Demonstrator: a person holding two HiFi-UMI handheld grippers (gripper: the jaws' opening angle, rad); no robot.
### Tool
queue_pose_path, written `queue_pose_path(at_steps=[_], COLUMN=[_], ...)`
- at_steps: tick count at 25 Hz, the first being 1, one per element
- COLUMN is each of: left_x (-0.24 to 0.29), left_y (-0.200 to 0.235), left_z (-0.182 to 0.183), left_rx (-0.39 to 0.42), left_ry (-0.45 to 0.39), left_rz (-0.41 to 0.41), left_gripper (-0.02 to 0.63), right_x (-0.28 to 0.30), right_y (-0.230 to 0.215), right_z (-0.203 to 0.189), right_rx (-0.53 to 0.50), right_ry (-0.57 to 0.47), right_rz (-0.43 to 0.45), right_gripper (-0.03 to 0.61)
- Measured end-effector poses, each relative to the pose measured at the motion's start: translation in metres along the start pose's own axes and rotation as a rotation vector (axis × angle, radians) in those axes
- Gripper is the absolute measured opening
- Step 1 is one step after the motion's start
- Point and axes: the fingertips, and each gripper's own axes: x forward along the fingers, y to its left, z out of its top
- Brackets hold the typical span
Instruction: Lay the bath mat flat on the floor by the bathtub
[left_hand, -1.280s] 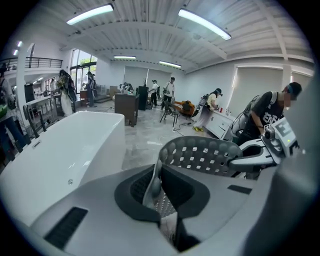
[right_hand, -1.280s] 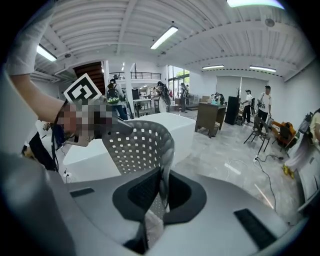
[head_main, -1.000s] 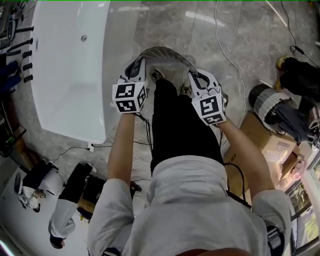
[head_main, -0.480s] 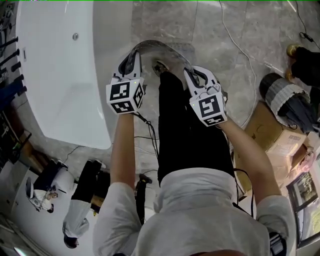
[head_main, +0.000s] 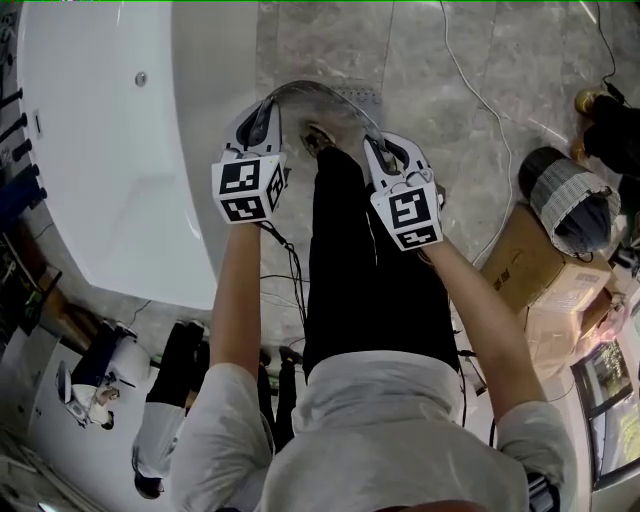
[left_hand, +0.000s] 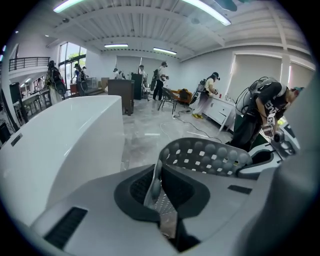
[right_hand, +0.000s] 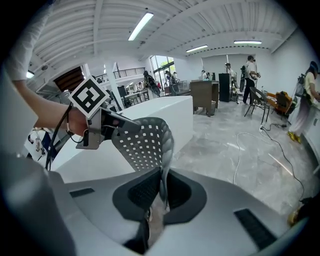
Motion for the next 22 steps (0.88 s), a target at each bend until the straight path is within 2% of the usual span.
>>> queue_pose_path(at_steps=[10, 22], left_x=[0.05, 0.093], left_y=[0.026, 0.028], left_z=[0.01, 0.037], left_rx=[0.057, 0.033], left_ry=[0.056, 0.059], left_rz=[-0.069, -0.165], left_gripper=[0.031, 0.031], right_x=[0.039, 0.063], right_y=[-0.02, -0.067], right_z=[0.008, 0.03], right_rx=[0.039, 0.143], right_ry=[0.048, 0.064], right_rz=[-0.074, -0.238], right_gripper=[0.02, 0.02])
